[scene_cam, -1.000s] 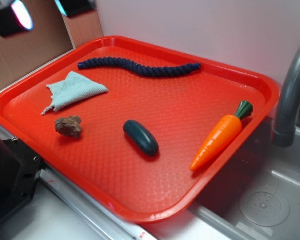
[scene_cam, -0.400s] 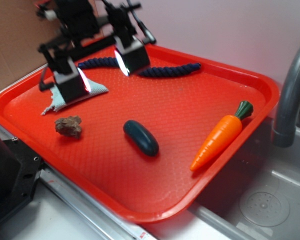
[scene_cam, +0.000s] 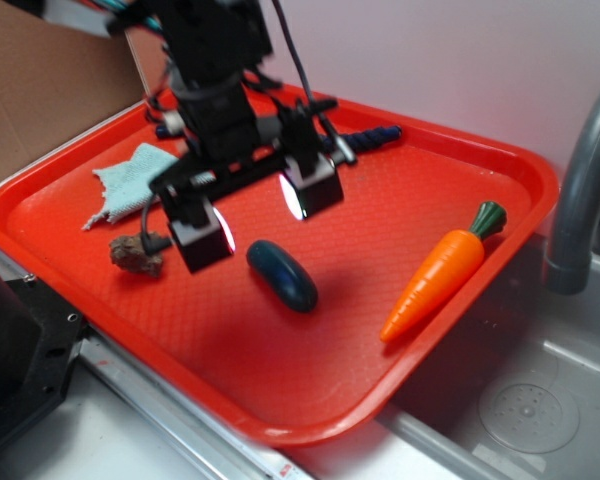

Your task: Grab the plastic pickle.

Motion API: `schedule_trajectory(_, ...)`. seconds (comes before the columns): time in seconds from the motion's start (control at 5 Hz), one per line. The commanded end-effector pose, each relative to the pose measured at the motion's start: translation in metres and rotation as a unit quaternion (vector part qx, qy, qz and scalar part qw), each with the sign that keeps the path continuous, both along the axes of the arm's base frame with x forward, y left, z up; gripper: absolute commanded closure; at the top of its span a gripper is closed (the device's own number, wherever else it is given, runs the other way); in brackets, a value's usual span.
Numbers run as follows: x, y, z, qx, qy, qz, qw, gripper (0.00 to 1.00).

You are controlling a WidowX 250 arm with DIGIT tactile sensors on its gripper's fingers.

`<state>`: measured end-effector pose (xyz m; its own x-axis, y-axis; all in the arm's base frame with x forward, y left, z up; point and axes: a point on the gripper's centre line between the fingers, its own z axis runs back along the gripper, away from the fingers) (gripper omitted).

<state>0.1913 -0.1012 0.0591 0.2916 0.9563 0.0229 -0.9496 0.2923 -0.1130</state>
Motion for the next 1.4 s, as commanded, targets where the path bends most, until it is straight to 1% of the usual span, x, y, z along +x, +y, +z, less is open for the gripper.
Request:
schedule_trajectory(0.0, 0.011, 0.002, -0.026, 0.021, 0.004, 0.009, 1.000, 0.00)
schedule_trajectory(0.2, 0.008, 0.003, -0.035, 0.029, 0.016, 0.010, 0.999, 0.61)
schedule_trajectory(0.4, 0.005, 0.003, -0.037, 0.035, 0.018, 0.013, 0.999, 1.00)
schedule_trajectory(0.6, 0.005, 0.004, -0.034, 0.032, 0.015, 0.007, 0.999, 1.00)
schedule_trajectory(0.8, 0.014, 0.011, 0.001, 0.026, 0.030, -0.118, 0.992, 1.00)
schedule_trajectory(1.0, 0.021, 0.027, 0.048, 0.022, 0.017, -0.241, 0.970, 1.00)
schedule_trajectory(1.2, 0.020, 0.048, 0.091, 0.007, -0.012, -0.319, 0.948, 1.00)
